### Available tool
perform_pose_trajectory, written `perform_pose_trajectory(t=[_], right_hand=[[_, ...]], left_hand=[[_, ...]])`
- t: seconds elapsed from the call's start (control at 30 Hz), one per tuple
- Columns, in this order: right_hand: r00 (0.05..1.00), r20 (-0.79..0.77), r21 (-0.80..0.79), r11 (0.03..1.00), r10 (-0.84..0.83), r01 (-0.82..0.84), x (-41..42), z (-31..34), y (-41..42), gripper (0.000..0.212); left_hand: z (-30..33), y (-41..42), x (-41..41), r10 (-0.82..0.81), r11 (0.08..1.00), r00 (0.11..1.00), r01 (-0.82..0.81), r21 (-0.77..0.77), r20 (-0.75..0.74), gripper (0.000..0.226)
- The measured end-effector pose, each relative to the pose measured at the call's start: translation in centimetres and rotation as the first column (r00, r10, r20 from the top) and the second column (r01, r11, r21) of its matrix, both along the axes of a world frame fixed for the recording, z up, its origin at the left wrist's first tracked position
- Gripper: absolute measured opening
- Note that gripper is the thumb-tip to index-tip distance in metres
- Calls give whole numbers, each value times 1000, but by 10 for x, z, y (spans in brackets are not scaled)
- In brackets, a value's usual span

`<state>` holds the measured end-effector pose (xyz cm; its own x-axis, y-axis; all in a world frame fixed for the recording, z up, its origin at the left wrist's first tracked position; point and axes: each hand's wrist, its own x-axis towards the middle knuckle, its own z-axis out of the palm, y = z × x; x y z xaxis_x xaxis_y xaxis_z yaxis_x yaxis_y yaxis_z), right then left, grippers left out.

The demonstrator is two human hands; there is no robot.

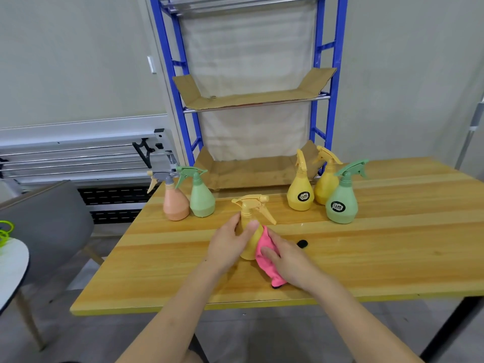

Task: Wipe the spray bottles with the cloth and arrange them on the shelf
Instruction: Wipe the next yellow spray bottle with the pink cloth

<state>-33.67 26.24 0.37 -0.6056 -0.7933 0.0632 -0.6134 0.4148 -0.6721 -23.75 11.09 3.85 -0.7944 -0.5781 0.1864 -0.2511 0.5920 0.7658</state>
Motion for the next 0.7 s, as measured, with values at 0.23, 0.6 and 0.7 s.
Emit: perform_pose_trajectory(t=[0.23,0.6,0.7], right_hand=[[996,85,-85,996,-17,24,-2,-2,14,63],[991,21,-662,741,-128,110,33,7,3,66],[993,-25,-674,735,-119,71,32,22,1,64]], left_hand=[[5,18,-7,128,970,960,-69,235,-249,37],[52,41,-32,392,654,785,129,746,-479,31],[55,44,-35,408,660,767,128,740,-496,30]])
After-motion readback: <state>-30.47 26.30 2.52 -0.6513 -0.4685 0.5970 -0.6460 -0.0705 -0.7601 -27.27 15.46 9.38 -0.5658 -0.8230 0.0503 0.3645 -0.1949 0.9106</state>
